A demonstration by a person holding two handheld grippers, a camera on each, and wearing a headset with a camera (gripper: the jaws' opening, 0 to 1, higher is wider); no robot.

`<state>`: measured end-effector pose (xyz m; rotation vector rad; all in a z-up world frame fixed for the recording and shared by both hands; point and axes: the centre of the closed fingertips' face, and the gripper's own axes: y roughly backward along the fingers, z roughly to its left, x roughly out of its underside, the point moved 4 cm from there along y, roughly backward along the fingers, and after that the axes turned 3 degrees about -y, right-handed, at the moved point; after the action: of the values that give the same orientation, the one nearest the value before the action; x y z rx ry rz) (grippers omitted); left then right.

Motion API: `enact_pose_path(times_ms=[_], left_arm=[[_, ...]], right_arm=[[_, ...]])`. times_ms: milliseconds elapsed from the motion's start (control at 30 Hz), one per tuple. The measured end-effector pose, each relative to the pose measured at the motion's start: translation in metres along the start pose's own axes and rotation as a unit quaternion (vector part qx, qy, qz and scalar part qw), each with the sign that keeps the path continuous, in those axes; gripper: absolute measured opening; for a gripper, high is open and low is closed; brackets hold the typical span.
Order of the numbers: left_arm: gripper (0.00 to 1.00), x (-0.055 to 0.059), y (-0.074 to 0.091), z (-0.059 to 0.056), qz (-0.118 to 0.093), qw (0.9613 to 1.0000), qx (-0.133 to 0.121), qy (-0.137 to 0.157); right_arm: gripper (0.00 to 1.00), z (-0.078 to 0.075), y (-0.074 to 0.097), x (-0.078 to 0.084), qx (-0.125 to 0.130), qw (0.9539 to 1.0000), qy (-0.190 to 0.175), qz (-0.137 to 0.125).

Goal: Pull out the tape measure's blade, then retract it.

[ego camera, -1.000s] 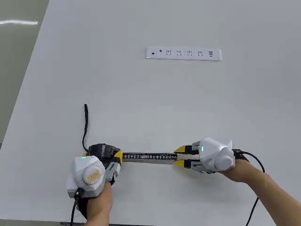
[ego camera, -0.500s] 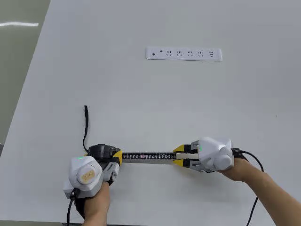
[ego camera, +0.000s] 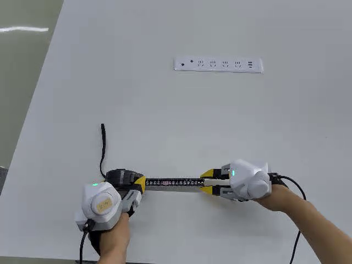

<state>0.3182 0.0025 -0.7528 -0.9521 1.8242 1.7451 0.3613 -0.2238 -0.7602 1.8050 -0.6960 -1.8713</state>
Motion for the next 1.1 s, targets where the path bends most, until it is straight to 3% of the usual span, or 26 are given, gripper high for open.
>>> enact_pose_path(times_ms=[1100], left_arm=[[0.60, 0.000, 0.000, 0.002, -0.001, 0.9999, 0.009, 0.008]], right_arm=[[0.13, 0.005, -0.026, -0.019, -0.014, 0.9998, 0.011, -0.007]])
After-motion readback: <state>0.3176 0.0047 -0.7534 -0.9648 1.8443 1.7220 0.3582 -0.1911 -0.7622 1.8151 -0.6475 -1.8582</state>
